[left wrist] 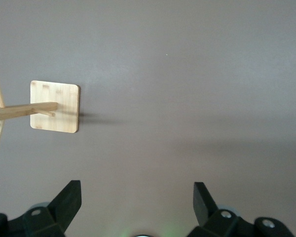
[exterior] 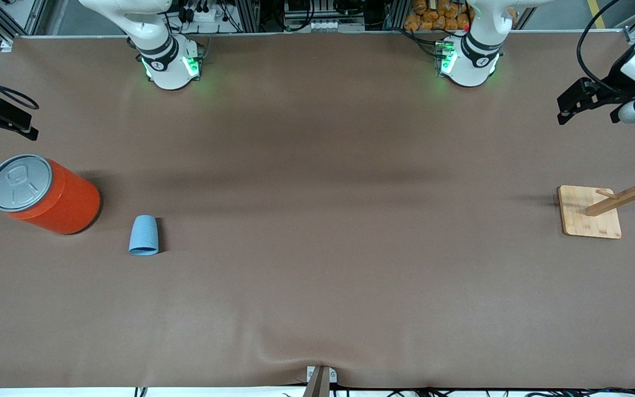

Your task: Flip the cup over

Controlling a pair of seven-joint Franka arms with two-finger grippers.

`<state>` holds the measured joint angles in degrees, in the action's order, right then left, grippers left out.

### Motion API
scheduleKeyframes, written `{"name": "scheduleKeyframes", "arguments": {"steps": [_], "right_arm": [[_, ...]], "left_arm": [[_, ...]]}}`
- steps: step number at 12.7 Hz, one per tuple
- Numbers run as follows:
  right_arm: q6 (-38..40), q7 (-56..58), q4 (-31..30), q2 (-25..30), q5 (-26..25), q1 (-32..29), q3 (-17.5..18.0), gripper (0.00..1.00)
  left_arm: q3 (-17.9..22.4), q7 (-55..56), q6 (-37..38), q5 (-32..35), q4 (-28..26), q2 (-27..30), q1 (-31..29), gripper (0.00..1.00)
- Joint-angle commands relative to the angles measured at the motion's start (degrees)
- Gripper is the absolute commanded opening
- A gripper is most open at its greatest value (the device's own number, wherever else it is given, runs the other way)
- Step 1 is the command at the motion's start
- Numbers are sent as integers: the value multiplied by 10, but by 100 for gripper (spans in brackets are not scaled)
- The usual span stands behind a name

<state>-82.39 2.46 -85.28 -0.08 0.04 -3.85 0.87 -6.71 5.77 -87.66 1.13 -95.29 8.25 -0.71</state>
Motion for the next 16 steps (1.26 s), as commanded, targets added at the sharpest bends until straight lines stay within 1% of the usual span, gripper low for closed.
{"name": "scheduleKeyframes", "arguments": {"steps": [1, 2, 4, 9, 10, 12, 14, 16], "right_arm": [[5, -1, 5, -3, -15, 1, 4, 100], [3, -2, 5, -3, -14, 1, 4, 100], [0, -2, 5, -2, -14, 1, 4, 100], [-7, -3, -8, -16, -14, -6, 2, 100], [-11, -3, -20, -20, -8, -9, 2, 100], [-49, -9, -62, -26, -7, -5, 2, 100], [-101, -9, -112, -27, -6, -4, 2, 100], [-174, -10, -165, -45, 4, -3, 2, 100]], "left_arm": [[2, 20, 15, -21, 8, 5, 3, 100], [2, 21, 16, -20, 9, 4, 2, 100], [3, 14, 25, -20, 29, -11, -2, 100], [6, 9, 26, -19, 30, -13, -3, 100], [7, 9, 26, -20, 30, -14, -3, 100], [8, 10, 24, -21, 30, -15, -4, 100], [8, 9, 25, -21, 38, -14, -4, 100], [9, 10, 24, -21, 41, -15, -5, 100]]}}
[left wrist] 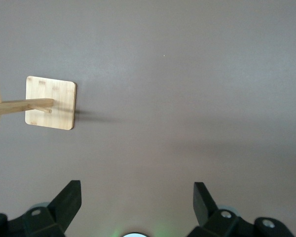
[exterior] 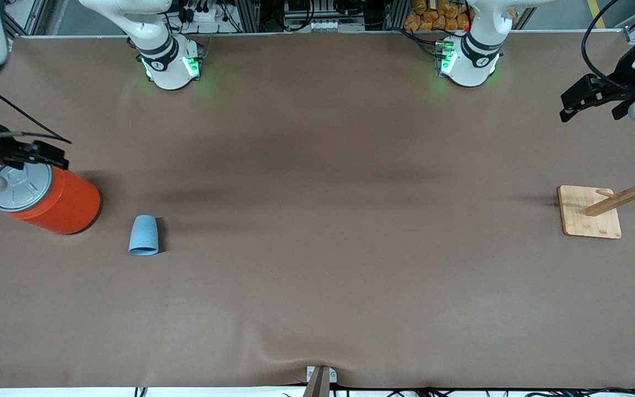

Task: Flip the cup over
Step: 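Move the right gripper down toward the lying blue cup, then close the right gripper around the blue cup's base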

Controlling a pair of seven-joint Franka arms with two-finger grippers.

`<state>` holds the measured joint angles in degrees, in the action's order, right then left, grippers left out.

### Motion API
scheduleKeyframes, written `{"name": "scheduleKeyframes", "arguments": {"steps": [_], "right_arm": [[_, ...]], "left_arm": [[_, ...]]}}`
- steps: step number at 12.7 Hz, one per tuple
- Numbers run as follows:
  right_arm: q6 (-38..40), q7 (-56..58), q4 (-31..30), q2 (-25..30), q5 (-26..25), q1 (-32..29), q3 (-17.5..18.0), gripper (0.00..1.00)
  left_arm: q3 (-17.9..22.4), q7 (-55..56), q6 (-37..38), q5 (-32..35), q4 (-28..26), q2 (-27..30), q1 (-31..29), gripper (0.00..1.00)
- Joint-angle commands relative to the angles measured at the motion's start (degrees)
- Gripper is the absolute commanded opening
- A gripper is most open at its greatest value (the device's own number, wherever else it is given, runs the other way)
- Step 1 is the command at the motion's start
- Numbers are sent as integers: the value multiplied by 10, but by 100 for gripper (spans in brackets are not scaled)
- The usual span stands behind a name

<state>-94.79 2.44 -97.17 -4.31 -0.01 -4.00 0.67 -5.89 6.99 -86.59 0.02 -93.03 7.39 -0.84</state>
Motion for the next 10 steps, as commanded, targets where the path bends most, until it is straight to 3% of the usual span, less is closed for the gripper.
{"name": "scheduleKeyframes", "arguments": {"steps": [1, 5, 8, 10], "right_arm": [[-90, -9, -61, -21, 15, 0, 4, 100], [-180, -1, -64, -105, 26, 0, 5, 100], [-290, 0, -65, -176, 26, 35, 5, 100], [-304, 2, -64, -216, 25, 34, 5, 100]], "left_arm": [[0, -2, 13, -10, 19, -5, -9, 100], [1, -3, 14, -11, 18, -5, -13, 100], [0, -7, 14, -14, 18, -5, -20, 100], [0, -7, 12, -25, 20, -5, -21, 100]]}}
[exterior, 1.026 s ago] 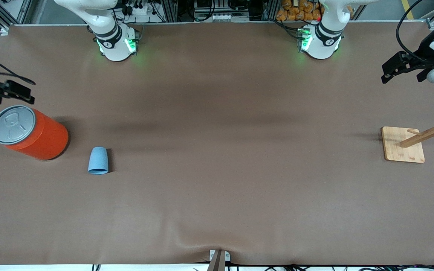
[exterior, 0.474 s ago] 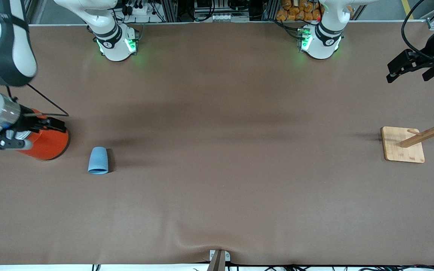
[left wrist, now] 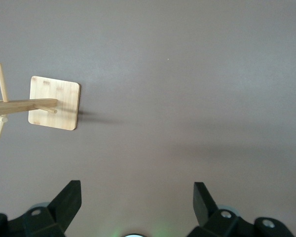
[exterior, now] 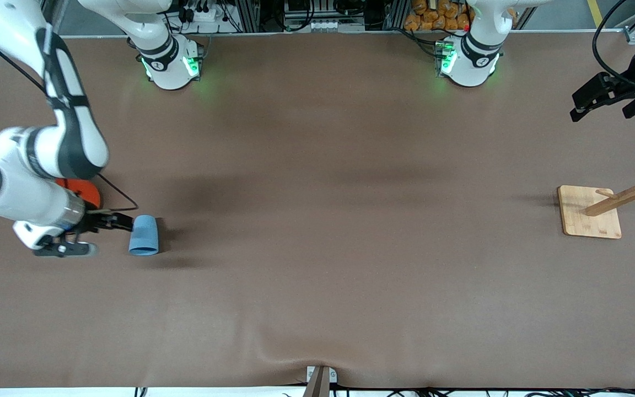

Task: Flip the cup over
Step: 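Close the right gripper around the blue cup's base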

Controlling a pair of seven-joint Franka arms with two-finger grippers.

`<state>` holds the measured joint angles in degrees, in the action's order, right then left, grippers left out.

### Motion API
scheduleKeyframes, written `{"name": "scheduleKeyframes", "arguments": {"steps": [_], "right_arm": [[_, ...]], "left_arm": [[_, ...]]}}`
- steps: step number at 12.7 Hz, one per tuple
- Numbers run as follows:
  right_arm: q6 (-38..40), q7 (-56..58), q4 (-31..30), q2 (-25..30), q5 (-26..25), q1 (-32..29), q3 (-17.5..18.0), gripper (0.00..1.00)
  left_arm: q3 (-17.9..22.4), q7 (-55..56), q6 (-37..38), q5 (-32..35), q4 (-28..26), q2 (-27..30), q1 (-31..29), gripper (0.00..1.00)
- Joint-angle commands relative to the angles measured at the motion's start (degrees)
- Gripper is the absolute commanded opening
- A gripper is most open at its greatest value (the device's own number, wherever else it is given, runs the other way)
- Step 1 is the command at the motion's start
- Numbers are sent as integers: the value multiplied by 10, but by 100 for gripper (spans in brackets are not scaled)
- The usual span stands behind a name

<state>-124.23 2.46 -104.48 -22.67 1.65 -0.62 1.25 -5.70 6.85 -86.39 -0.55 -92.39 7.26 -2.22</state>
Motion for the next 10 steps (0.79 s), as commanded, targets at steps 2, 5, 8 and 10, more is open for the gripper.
{"name": "scheduleKeyframes", "arguments": {"steps": [2, 5, 8, 10], "right_arm": [[-56, 43, 9, -73, 4, -3, -1, 100], [-69, 116, 7, -100, 6, -24, 0, 100], [-69, 126, -2, -102, 10, -25, 0, 100], [-69, 127, -2, -103, 10, -25, 0, 100]], "left_arm": [[-1, -6, 9, -37, 14, -6, -11, 100], [-2, -5, 3, -42, 33, -18, -9, 100], [-1, -4, 1, -41, 33, -19, -10, 100], [-1, -5, -2, -38, 31, -18, -13, 100]]}}
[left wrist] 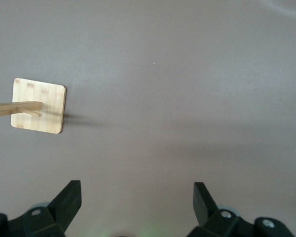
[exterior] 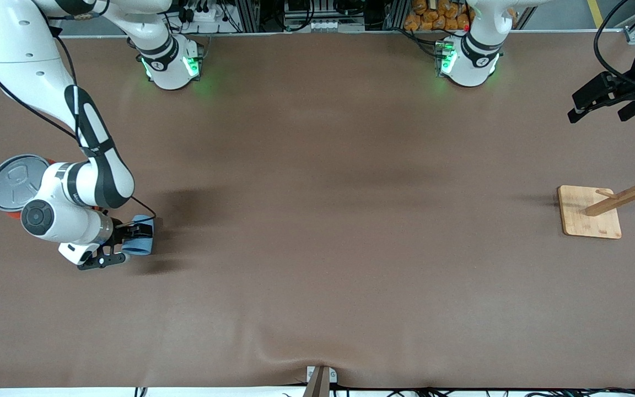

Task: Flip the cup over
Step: 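Close the right gripper around the blue cup's base, then lift the cup with the right gripper while the left gripper approaches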

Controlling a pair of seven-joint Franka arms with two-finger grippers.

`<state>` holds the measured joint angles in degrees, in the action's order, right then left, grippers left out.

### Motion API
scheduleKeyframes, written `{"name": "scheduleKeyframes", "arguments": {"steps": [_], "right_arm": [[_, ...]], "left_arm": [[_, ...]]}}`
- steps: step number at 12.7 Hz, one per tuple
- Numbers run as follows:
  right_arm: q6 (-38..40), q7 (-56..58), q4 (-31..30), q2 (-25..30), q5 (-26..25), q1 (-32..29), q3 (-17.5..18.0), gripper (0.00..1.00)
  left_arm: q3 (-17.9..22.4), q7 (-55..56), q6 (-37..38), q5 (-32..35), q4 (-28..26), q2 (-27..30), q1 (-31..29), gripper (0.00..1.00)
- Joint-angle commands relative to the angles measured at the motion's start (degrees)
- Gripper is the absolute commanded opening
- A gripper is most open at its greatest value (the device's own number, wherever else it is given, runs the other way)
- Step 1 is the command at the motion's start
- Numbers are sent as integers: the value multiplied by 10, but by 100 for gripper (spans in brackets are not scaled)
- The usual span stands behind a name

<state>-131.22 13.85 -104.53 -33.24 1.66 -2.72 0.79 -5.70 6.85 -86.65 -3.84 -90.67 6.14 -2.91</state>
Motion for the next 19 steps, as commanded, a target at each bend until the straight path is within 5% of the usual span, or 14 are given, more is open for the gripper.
{"name": "scheduleKeyframes", "arguments": {"steps": [1, 9, 12, 16, 19], "right_arm": [[2, 14, -2, 1, 10, -4, 4, 100], [6, 14, -15, -5, 20, -4, 4, 99], [3, 14, -5, 0, 19, -1, 5, 56], [7, 70, 34, 5, 19, 9, 12, 51], [8, 196, 48, 20, 19, 12, 51, 44]], "left_arm": [[-1, -5, 1, -5, 14, -8, -16, 100], [-3, -5, -8, -9, 13, -17, -18, 100], [-5, -1, -14, -9, 14, -25, -17, 100], [-8, 5, -12, -6, 9, -25, -15, 100], [-13, 4, -12, -5, 9, -30, -15, 100]]}}
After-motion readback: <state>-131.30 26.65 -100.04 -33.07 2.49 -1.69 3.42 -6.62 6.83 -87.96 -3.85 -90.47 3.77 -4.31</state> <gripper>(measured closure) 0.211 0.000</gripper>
